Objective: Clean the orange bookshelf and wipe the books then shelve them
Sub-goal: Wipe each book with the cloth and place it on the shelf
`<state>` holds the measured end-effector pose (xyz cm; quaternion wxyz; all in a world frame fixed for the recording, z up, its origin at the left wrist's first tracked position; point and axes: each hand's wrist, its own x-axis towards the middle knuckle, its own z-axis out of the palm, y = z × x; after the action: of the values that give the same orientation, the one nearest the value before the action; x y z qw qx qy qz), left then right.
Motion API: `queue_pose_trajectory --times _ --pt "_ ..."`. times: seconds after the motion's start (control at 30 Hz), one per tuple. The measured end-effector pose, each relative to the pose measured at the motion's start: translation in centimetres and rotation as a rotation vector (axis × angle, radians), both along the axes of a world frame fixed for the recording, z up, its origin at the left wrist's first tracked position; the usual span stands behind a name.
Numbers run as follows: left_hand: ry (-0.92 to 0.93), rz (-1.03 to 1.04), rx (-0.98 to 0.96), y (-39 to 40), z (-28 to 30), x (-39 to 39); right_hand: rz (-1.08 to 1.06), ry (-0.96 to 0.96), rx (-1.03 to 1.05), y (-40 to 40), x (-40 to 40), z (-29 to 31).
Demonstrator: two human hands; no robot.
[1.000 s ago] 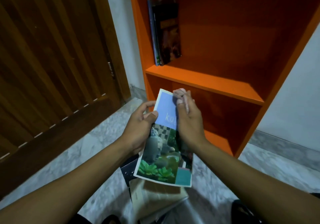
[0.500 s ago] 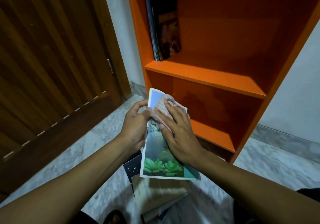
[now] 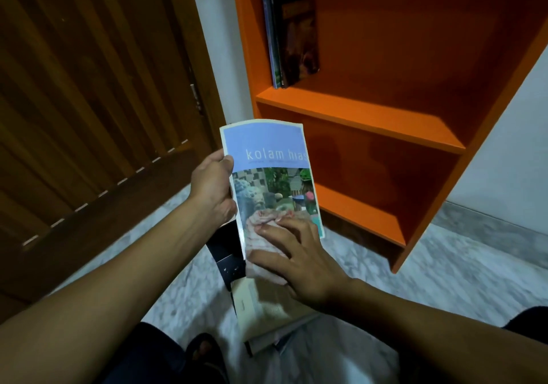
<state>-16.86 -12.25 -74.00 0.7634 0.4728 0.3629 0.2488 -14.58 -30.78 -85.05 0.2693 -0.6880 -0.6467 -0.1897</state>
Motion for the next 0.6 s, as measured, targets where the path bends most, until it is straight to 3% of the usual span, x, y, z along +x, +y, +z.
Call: queue_pose_trajectory --times 0.2,0.3,0.47,0.53,0.6 --pt "-0.063 0.063 0.099 1.9 0.6 -0.4 0.188 0.076 -0.159 -0.5 0.0 0.8" --pt "-0.066 0.093 0.147 2.8 0.7 -0.9 0.197 0.457 -0.247 -0.5 0.5 1.4" --pt "-0.064 0.093 0.250 3.7 0.4 -1.8 -0.010 1.210 -0.413 -1.0 3.4 3.6" --pt "-0.064 0.091 0.304 3.9 0.4 -1.9 -0.057 1.384 -0.467 -1.6 5.3 4.3" --pt "-0.068 0.063 0.368 3.8 0.4 -2.0 -0.142 1.396 -0.479 -2.0 7.0 4.8"
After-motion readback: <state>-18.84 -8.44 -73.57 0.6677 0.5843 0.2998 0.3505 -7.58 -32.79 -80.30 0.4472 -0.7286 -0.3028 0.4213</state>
